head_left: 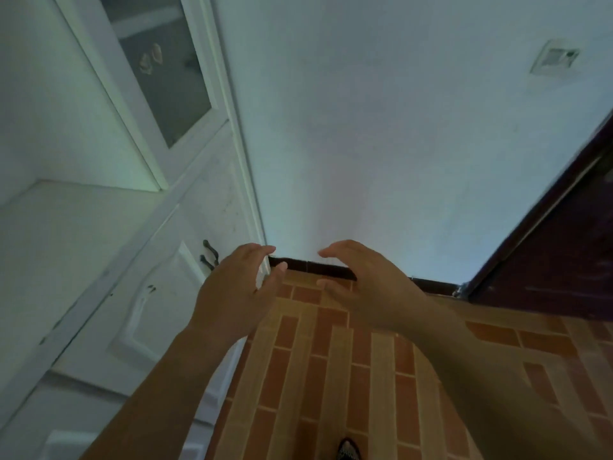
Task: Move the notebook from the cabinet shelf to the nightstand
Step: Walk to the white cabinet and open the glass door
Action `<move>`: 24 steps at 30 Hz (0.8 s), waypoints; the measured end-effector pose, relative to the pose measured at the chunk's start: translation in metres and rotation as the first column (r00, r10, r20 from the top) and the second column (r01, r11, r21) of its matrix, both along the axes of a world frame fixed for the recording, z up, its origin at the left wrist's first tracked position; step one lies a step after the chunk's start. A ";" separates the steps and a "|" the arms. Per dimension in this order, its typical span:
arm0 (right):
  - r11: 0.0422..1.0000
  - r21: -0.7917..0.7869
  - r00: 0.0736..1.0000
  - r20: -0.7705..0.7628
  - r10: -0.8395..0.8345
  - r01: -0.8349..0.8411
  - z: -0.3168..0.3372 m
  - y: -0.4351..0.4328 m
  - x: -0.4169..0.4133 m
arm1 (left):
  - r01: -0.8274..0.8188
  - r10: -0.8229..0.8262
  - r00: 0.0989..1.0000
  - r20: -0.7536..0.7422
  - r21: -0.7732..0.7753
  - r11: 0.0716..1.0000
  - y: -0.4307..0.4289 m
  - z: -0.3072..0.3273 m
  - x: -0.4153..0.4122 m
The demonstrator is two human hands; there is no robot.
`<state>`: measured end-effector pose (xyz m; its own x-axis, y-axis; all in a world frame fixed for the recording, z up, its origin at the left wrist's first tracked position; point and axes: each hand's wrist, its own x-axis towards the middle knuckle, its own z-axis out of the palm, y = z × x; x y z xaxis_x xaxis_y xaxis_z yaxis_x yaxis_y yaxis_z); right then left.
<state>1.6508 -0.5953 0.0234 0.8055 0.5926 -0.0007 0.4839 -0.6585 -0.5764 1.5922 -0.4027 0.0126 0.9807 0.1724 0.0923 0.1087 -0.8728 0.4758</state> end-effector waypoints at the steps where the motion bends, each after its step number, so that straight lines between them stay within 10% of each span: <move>1: 1.000 0.005 1.000 0.015 0.025 -0.025 0.002 0.004 0.018 | -0.021 0.021 1.000 0.005 0.010 1.000 0.002 0.004 0.013; 24: 0.882 0.150 0.876 0.275 0.396 -0.446 0.105 0.228 0.248 | -0.399 0.348 0.911 0.223 0.260 0.879 0.184 0.119 0.176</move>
